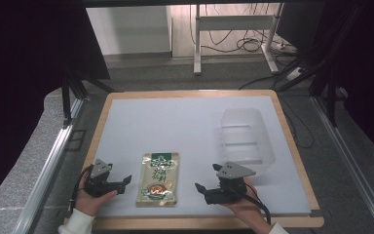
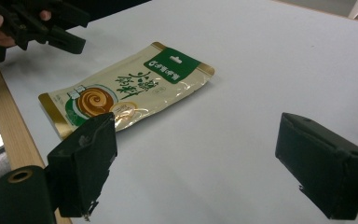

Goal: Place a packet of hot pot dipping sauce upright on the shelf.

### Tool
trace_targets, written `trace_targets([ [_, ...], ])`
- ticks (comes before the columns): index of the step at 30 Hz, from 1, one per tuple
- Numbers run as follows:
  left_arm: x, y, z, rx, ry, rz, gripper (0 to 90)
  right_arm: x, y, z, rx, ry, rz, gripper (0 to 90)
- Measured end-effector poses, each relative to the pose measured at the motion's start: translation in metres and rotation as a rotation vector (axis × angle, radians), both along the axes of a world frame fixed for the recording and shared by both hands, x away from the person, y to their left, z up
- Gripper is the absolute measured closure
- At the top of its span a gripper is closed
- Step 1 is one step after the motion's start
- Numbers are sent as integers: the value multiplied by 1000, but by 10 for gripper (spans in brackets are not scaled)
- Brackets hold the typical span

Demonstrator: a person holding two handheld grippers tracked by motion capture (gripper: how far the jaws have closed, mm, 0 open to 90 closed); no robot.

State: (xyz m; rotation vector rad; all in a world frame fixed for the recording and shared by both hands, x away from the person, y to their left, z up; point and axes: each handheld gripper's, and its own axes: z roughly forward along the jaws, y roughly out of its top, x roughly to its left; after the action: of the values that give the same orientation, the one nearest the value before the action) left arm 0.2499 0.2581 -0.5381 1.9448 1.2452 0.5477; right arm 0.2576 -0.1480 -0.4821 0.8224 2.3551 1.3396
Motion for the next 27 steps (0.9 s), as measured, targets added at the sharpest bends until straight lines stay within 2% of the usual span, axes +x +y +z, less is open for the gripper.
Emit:
trace_targets([
  [5, 1, -1, -1, 7, 7, -7, 122, -1, 1, -1, -2, -19, 10, 156],
  [24, 1, -1, -1, 9, 8, -2, 123, 3, -1, 4, -20, 15, 10, 190],
  [25, 1, -1, -2, 14, 11, -3, 124, 6, 1, 8, -38, 42, 39, 188],
  [27, 1, -2, -2, 18, 13, -4, 126, 7, 4, 14, -46, 39, 50, 189],
])
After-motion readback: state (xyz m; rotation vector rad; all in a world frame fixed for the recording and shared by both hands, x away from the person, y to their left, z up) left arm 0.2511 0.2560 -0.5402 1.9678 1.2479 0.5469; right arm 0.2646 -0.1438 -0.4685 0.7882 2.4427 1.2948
